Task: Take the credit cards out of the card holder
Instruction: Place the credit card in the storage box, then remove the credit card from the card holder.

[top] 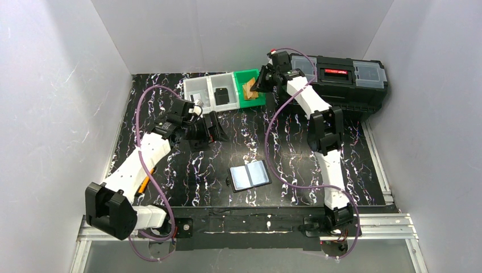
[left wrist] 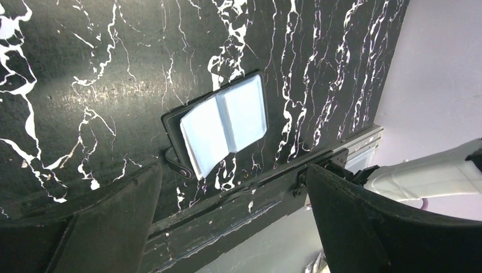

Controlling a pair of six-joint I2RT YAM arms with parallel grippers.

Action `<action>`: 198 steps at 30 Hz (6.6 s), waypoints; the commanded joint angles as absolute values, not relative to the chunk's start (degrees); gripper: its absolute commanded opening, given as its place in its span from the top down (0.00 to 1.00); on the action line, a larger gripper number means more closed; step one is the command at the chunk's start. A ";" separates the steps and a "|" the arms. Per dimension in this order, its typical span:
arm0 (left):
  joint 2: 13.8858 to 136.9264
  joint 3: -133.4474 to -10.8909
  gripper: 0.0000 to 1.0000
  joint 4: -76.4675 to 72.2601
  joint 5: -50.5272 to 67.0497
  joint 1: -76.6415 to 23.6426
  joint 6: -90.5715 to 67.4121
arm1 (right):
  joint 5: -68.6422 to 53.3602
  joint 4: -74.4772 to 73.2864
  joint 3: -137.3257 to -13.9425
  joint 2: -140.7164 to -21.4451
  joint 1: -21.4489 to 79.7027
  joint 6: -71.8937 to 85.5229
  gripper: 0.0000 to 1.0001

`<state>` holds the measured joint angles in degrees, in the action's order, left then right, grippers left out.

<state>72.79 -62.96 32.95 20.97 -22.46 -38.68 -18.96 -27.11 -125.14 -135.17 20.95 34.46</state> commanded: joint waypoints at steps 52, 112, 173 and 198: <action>99.56 -74.48 0.07 34.76 1.69 -50.30 -33.40 | -1.68 -40.77 -53.52 -63.33 17.51 38.53 0.02; 101.80 -57.65 1.00 16.18 21.65 -46.78 -29.26 | -16.45 -16.69 -47.67 -86.50 38.51 52.85 0.45; 90.91 -55.08 0.97 26.76 7.20 -44.56 -32.30 | -13.26 -18.44 -57.27 -93.03 47.29 53.44 0.51; 78.13 -60.16 0.88 38.40 6.50 -44.46 -30.50 | -14.39 -17.83 -60.16 -94.17 47.93 54.26 0.18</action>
